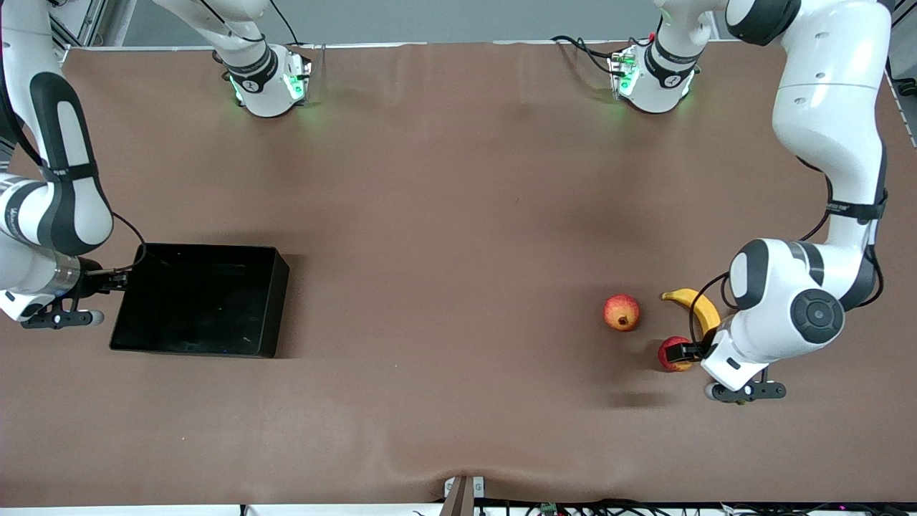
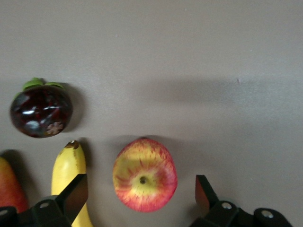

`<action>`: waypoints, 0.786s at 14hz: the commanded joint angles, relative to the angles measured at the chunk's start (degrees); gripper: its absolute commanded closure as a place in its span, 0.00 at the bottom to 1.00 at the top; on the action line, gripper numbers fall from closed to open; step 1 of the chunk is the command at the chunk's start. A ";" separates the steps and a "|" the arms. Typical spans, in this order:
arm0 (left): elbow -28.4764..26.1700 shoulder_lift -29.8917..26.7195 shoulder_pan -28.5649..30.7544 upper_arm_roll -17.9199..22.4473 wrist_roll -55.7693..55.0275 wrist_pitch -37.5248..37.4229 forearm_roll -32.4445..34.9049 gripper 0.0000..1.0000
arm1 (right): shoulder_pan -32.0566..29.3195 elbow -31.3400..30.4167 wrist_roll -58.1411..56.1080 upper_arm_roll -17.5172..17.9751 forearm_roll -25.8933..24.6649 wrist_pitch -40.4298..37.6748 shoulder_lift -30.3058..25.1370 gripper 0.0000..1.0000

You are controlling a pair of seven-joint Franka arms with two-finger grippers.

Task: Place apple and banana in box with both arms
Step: 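Grasp the red apple with the left gripper while the right gripper holds the box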

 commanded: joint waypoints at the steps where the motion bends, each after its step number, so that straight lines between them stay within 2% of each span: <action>1: 1.32 1.88 -0.42 0.27 -0.78 0.48 0.93 0.00 | -1.55 -3.40 -1.99 1.21 1.26 6.06 0.83 0.00; 4: 1.14 2.41 -0.42 0.27 -0.69 0.48 1.19 0.00 | -2.78 -5.53 -4.10 1.21 1.53 11.09 2.40 0.00; 8: 1.14 3.81 -0.15 0.27 -0.69 0.57 0.93 0.00 | -3.22 -5.62 -5.86 1.29 3.98 11.62 4.43 0.00; 10: 1.14 4.08 0.02 0.27 -0.69 1.53 0.93 0.00 | -3.39 -5.62 -5.95 1.29 4.60 11.36 4.52 0.95; 11: 1.05 4.08 0.20 0.27 -0.78 2.23 0.84 0.00 | -3.13 -5.62 -5.95 1.29 5.91 11.19 4.52 1.00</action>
